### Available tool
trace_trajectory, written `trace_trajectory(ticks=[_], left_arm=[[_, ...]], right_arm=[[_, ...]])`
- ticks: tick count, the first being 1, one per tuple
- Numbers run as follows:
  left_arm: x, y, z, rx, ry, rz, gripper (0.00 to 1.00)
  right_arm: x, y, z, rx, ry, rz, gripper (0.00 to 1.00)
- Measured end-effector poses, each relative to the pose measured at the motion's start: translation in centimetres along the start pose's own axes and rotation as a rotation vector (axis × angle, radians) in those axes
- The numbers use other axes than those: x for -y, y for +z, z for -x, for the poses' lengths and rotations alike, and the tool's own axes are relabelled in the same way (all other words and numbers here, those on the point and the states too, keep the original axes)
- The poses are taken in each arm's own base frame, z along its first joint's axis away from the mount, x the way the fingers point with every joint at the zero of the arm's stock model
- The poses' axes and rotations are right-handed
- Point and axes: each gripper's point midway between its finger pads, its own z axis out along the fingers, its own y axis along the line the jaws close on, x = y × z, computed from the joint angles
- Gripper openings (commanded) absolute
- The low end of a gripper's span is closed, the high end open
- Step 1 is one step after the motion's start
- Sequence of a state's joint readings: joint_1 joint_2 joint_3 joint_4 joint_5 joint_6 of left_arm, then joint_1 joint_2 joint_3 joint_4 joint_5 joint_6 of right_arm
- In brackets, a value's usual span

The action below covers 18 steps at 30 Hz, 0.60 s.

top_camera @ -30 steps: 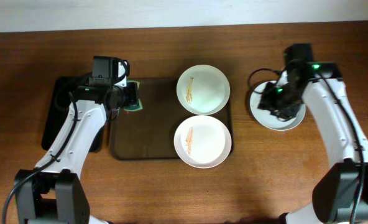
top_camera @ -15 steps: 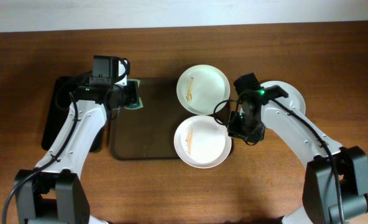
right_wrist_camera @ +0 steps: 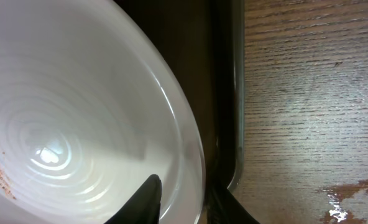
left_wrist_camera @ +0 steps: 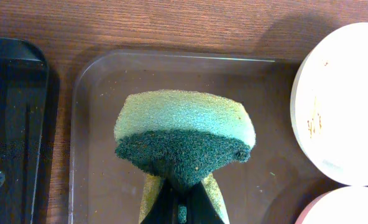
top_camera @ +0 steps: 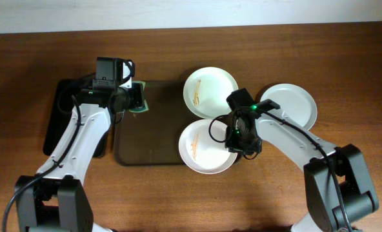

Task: Clean dirty plates on tray and stack at the side
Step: 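Move right gripper to the lower plate and grip its rim, then bring the sponge with the left gripper onto the lower plate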

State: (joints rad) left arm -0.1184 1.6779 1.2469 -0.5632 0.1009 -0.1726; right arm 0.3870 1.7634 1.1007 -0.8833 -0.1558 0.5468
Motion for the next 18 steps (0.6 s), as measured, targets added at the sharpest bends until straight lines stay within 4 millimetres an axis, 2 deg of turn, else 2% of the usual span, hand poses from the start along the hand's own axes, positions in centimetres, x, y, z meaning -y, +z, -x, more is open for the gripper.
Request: trace_trajectory(ticks=[4,6,7,15,18], left_arm=[[0.00,0.00,0.00,0.000,0.000,0.000,0.01],[0.00,0.00,0.00,0.000,0.000,0.000,0.01],[0.00,0.00,0.01,0.000,0.000,0.000,0.01],[-0.17,0.00,0.22,0.010,0.001,0.010,0.01],[-0.11,-0.01,0.61,0.025,0.002,0.008,0.01]], right_arm=[[0.02,0.04,-0.01,-0.001,0.001,-0.001,0.16],[0.02,0.04,-0.02,-0.002,0.004,-0.001,0.06],[0.02,0.04,-0.02,-0.002,0.003,-0.001,0.04],[-0.11,0.04,-0.11,-0.007,0.003,0.007,0.04],[-0.85,0.06,-0.58,-0.025,-0.007,0.034,0.04]])
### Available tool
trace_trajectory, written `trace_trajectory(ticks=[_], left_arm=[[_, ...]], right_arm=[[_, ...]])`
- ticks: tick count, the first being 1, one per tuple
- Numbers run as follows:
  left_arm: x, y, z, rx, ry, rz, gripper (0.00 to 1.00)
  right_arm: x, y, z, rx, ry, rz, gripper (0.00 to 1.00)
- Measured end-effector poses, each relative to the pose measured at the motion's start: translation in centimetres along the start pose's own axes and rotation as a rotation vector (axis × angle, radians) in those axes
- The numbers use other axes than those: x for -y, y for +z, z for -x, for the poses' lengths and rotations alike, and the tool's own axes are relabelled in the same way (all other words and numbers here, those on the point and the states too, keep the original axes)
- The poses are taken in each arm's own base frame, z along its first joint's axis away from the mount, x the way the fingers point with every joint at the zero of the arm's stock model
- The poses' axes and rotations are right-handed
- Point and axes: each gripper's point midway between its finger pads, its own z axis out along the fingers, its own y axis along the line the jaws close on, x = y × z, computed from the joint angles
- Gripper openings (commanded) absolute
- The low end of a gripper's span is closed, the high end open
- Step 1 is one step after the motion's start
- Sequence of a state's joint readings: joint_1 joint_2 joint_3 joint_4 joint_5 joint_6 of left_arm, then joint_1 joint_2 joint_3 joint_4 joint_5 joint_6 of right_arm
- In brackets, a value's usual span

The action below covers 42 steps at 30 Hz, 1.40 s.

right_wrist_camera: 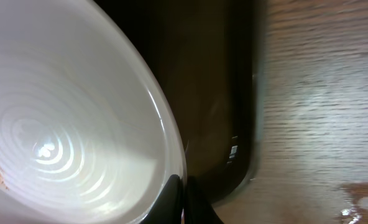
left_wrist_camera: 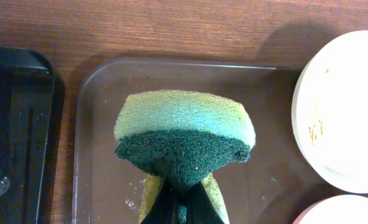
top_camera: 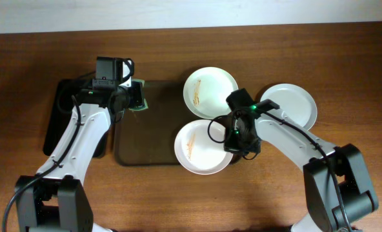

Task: Clean dirty plates on tray and stack at the side
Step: 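Bring the sponge with the left gripper onto the lower plate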

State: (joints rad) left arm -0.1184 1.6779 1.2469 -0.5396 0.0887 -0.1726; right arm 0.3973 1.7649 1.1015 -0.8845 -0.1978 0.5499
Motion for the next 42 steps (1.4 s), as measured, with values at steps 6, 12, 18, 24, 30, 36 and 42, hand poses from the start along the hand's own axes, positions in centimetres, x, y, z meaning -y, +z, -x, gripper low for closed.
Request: trace_trajectory(ticks=[6,12,18,24,30,36,42], left_arm=[[0.0,0.0,0.1,0.003,0.000,0.003,0.01],[0.0,0.0,0.1,0.005,0.000,0.003,0.01],[0.0,0.0,0.1,0.006,0.000,0.003,0.01],[0.0,0.0,0.1,0.006,0.000,0.002,0.01],[0.0,0.0,0.1,0.006,0.000,0.002,0.01],[-0.1,0.0,-0.3,-0.011,-0.001,0.005,0.01],[0.9,-0.1,-2.0,-0.087,-0.007,-0.059,0.01]], right_arm=[[-6.3,-1.0,1.1,0.104,-0.116,0.105,0.04],[-10.8,-1.4,4.7,0.257,-0.076,0.230,0.04],[-11.6,1.1,3.3,0.206,-0.099,0.200,0.33],[-11.6,1.4,3.5,0.204,-0.073,0.199,0.50],[-12.0,3.0,4.6,0.208,-0.036,0.209,0.31],[-12.0,3.6,5.7,0.218,0.014,0.228,0.04],[-12.0,3.6,5.8,0.218,0.019,0.233,0.04]])
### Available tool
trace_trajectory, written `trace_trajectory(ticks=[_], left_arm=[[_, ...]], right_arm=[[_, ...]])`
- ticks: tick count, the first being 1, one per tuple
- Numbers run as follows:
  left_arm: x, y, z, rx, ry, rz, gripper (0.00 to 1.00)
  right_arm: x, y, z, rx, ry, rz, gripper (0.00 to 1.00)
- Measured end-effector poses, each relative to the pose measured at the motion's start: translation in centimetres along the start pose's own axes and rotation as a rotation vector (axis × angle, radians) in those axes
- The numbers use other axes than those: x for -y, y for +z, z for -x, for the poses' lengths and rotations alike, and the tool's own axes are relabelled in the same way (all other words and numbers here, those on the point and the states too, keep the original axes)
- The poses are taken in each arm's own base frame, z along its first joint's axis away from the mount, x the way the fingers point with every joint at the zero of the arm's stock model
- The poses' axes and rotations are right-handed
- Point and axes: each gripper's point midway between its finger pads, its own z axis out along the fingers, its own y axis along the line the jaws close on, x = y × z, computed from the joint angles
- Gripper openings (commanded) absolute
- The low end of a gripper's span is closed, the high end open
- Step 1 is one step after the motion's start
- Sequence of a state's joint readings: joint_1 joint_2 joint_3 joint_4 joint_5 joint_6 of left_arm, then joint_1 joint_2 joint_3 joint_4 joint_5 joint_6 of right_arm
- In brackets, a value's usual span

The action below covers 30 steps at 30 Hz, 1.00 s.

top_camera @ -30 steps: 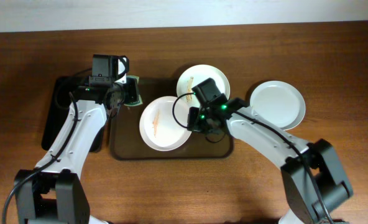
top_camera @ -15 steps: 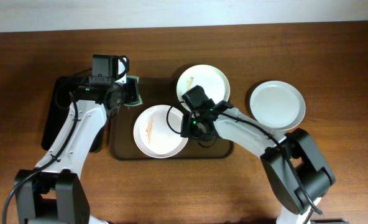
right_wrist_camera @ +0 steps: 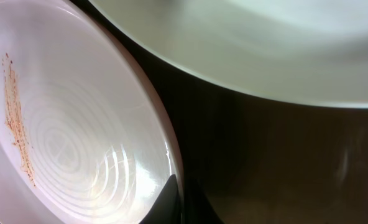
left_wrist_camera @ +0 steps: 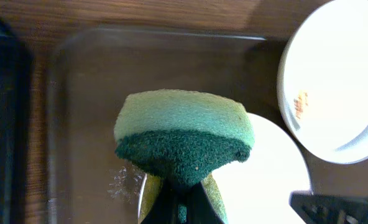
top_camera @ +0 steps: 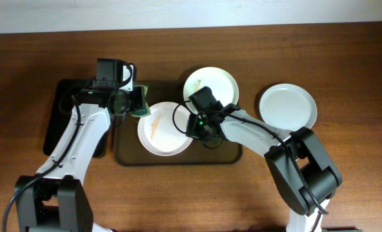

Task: Clean dirty plates on tray and stack at the side
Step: 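Bring the sponge with the left gripper onto the lower plate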

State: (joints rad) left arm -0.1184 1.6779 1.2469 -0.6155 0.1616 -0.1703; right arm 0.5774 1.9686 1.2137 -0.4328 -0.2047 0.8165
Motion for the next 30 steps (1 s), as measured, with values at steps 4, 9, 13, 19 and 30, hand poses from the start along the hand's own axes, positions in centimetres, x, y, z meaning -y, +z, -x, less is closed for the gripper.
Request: trace_trajectory(ticks=[4,9,13,19,30], left_arm=[[1.6,-0.1,-0.8,-0.034,0.064,-0.098,0.01],[1.0,3.3,-3.1,-0.138,0.181,-0.112,0.01],[-0.2,6.6,-5.4,-0.231,0.258,-0.098,0.01],[1.6,7.8,-7.0,-0.277,0.377,-0.118,0.01],[4.7,9.8,-4.8,-0.152,0.418,-0.142,0.01]], right_arm=[[-0.1,0.0,0.1,0.004,-0.002,0.006,0.04],[-0.2,0.0,0.1,0.002,-0.003,0.008,0.04],[-0.3,0.0,0.1,0.001,-0.004,0.012,0.04],[-0.3,0.0,0.1,0.002,-0.007,0.013,0.04],[-0.1,0.0,0.3,0.007,-0.003,0.011,0.04]])
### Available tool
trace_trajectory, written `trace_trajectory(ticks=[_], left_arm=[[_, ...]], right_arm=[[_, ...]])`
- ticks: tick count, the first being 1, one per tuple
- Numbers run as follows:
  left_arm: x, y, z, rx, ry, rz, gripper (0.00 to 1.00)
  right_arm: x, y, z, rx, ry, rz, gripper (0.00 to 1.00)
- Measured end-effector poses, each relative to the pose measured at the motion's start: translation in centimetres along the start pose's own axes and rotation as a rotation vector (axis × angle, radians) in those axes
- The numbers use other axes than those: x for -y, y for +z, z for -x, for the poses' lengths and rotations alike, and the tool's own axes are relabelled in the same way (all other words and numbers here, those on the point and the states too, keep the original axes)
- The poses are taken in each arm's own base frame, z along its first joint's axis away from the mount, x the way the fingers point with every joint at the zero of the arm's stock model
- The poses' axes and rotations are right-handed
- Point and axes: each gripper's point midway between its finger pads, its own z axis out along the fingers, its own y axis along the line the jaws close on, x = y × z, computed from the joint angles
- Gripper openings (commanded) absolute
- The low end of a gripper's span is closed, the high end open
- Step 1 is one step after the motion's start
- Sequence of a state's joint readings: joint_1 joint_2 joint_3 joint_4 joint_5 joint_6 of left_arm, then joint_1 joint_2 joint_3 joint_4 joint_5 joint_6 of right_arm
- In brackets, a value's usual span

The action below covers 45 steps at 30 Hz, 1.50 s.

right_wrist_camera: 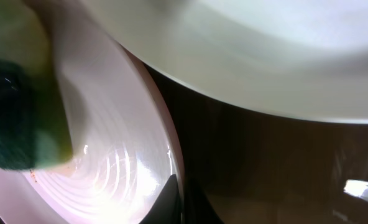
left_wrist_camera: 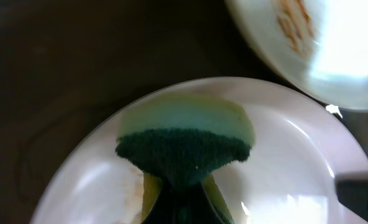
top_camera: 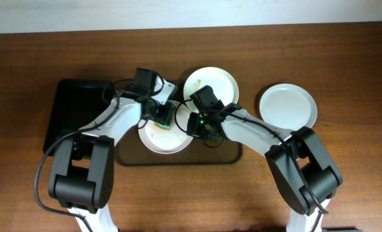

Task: Clean dirty plates on tray and stack at the side
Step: 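Bring the sponge with the left gripper onto the lower plate, then scrub the lower plate with the sponge in the left gripper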

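Observation:
A dirty white plate lies on the dark tray; its rim is pinched by my right gripper, which is shut on it. My left gripper is shut on a green-and-yellow sponge, pressed onto that plate's face. The sponge also shows at the left edge of the right wrist view. A second dirty plate, streaked orange, rests at the tray's far right corner. A clean white plate sits on the table to the right.
A black flat tray lies left of the work tray. The wooden table surrounds everything. Both arms cross over the middle of the tray.
My left gripper has moved right with the sponge, from beside the plate's left edge to onto its face. The plate and my right gripper have not moved.
The dirty plate first hung over the tray's right edge with my right gripper open at its rim, the sponge held at the tray's far left. The gripper then shut on the rim. Later the plate was at mid-tray. Now the sponge is on it.

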State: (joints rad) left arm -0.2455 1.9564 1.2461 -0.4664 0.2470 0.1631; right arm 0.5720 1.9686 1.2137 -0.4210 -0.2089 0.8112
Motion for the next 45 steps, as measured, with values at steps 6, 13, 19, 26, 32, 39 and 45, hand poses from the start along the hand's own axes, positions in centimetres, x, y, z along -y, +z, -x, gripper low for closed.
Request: trace_trajectory(ticks=[6,13,19,26,32,39,45], left_arm=[[-4.3,-1.5,-2.4,-0.044,-0.332,-0.026,0.01],[-3.1,-2.8,-6.1,-0.175,-0.407,-0.159,0.01],[2.1,-1.3,-5.2,-0.187,-0.125,-0.205,0.01],[3.0,-0.9,-5.9,-0.231,-0.076,-0.165,0.01],[-1.1,-2.0,-7.5,-0.272,-0.160,-0.064,0.01],[-4.6,-1.3,-3.6,-0.111,-0.099,0.101,0.01],[-5.3,-0.4,0.5,0.055,-0.030,0.174,0.01]], right_arm=[[-0.3,0.0,0.0,-0.003,-0.005,0.013,0.04],[-0.4,0.0,-0.3,-0.015,-0.011,0.017,0.04],[-0.2,0.0,-0.3,-0.015,-0.012,0.011,0.04],[-0.4,0.1,-0.5,-0.023,-0.015,0.017,0.04],[-0.7,0.2,-0.8,-0.033,-0.018,0.030,0.04],[-1.0,0.2,-0.6,-0.027,-0.013,0.040,0.04],[-0.8,0.1,-0.1,-0.010,-0.004,0.031,0.04]])
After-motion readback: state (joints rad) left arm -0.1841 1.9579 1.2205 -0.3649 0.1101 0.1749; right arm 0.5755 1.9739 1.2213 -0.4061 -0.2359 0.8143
